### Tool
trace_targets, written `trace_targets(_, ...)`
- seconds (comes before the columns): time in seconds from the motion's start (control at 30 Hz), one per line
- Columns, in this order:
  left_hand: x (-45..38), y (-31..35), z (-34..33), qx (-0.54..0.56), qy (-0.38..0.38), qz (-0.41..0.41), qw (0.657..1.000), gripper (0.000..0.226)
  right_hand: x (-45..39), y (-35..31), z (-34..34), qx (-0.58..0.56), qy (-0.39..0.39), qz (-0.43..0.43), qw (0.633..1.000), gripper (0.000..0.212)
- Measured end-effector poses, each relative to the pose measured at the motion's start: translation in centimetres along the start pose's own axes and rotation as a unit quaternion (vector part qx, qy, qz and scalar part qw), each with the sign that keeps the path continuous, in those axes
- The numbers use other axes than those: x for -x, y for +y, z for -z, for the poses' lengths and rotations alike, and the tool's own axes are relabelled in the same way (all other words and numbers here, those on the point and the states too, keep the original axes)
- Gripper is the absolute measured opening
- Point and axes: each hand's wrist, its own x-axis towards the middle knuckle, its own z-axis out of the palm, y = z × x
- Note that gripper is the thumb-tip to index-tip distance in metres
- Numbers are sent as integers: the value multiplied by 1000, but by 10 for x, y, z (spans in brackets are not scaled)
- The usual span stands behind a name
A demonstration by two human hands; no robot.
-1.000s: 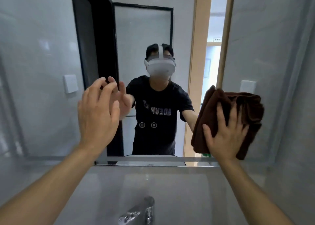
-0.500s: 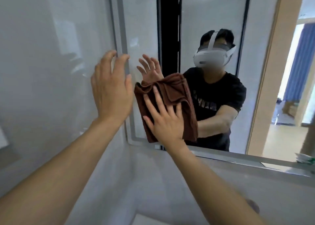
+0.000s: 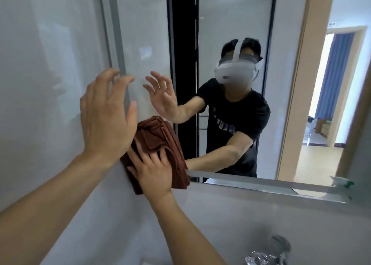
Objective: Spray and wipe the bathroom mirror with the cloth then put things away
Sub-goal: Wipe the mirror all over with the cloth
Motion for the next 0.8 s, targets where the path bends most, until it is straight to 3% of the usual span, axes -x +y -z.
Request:
trace_targets(0.17, 19, 33, -20, 40, -9, 21, 999, 43, 23, 66, 45, 64, -21, 59, 996, 67)
trace_targets(0.4, 36, 122, -57, 123, -3, 39, 992, 39, 80, 222, 147, 130, -37, 109, 985, 68)
trace_targets(0.63, 46, 252, -76, 200, 2, -7, 980, 27, 146, 386, 263, 200, 53, -32, 978, 74)
trace_targets(0.8, 48, 328, -79, 245, -9, -37, 969, 22, 170, 449, 314, 202, 107, -178, 957, 73)
